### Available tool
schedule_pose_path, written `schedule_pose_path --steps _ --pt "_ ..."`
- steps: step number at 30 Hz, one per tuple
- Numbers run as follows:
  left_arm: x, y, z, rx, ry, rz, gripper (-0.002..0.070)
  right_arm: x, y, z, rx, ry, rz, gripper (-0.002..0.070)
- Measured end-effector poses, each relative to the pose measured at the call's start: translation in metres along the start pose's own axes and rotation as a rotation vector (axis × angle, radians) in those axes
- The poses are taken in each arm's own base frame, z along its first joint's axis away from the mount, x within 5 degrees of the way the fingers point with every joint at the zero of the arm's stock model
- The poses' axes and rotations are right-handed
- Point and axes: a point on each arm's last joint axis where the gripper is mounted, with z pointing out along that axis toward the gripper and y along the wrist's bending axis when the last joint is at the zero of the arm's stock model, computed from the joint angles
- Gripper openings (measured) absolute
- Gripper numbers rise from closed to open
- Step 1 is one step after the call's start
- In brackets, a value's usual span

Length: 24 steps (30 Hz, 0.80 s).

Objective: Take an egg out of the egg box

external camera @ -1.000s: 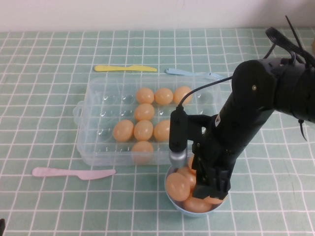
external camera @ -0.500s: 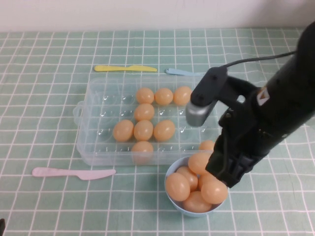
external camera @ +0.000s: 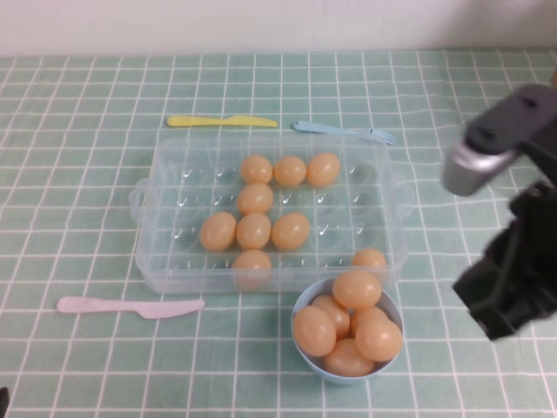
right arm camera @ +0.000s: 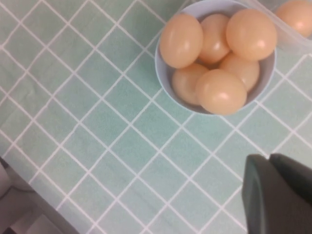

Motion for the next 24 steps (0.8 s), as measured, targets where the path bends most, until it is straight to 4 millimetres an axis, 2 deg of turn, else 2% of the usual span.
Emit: schedule_pose_path --steps 6,9,12,17,21,24 --pt "0.0 0.0 0.0 0.0 0.0 0.0 -0.0004 0.036 0.001 -0.017 0.029 -0.061 0.053 -0.0015" --pt "0.0 0.0 0.0 0.0 0.0 0.0 -0.0004 0.047 -0.001 -0.016 0.043 -0.106 0.058 -0.0015" --pt "0.0 0.0 0.0 0.0 0.0 0.0 -0.0004 0.056 -0.004 -0.003 0.056 -0.161 0.059 -0.0015" --pt "0.0 0.0 0.0 0.0 0.0 0.0 -0.0004 0.079 -0.016 0.031 0.096 -0.251 0.085 -0.0016" --pt "0.0 0.0 0.0 0.0 0.0 0.0 -0.0004 0.114 -0.039 0.048 0.188 -0.411 0.195 -0.0016" --pt "0.0 0.0 0.0 0.0 0.0 0.0 -0.0004 0.151 -0.054 0.056 0.307 -0.584 0.287 -0.0016"
